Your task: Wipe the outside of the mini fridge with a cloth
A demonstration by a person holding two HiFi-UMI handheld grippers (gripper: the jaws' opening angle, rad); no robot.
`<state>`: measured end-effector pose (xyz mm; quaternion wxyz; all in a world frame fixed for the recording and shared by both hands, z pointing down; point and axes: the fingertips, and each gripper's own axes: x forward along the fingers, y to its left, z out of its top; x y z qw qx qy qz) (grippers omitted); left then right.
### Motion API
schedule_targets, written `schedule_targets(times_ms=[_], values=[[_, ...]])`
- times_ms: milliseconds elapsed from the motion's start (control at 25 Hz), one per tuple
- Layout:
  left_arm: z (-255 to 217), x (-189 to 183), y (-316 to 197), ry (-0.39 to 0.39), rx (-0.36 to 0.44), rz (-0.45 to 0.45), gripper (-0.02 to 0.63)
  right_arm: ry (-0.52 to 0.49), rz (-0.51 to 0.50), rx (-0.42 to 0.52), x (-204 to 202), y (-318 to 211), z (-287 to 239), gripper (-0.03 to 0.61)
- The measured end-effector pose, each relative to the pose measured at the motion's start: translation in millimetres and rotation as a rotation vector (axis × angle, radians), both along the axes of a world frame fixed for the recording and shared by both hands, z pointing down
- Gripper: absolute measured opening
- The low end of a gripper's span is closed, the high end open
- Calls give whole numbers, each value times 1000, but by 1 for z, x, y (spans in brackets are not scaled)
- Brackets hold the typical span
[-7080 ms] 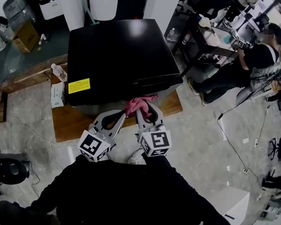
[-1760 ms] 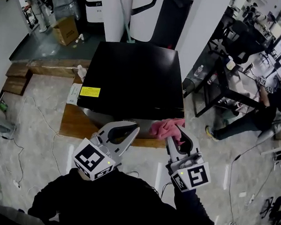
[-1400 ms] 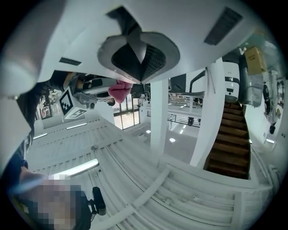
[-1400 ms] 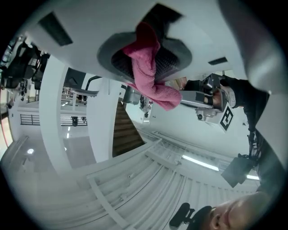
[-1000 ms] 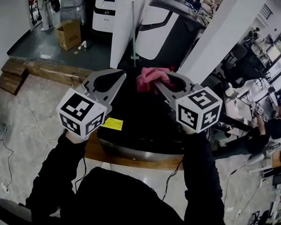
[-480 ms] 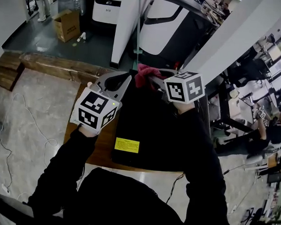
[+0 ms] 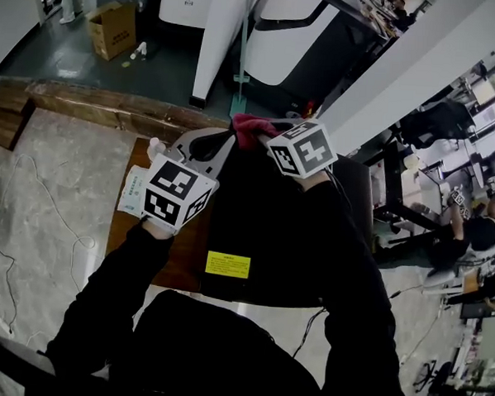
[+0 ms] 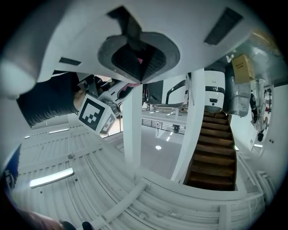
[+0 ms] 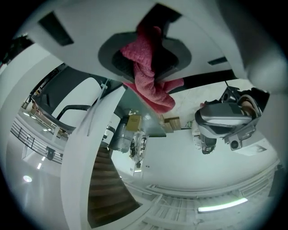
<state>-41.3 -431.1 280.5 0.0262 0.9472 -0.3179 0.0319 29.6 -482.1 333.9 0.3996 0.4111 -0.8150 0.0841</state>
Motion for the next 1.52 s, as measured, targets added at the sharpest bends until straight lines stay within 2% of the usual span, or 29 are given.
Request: schedule_targets(times_ms=[360,960,1200,1520], values=[[9,-10,39,-19,-7,-50,6,41,-84,-77,-14,46,9,81],[-3,-20,180,-108,39,-134,6,-9,-181,-124,-38,198,6,81],[-8,-31,227,-122,55,-150,6,-12,-225,-138,-58,259,5,81],[-13,-24,287,-127,65,-161,6,-5,-263,-140,-63,326,4,81]])
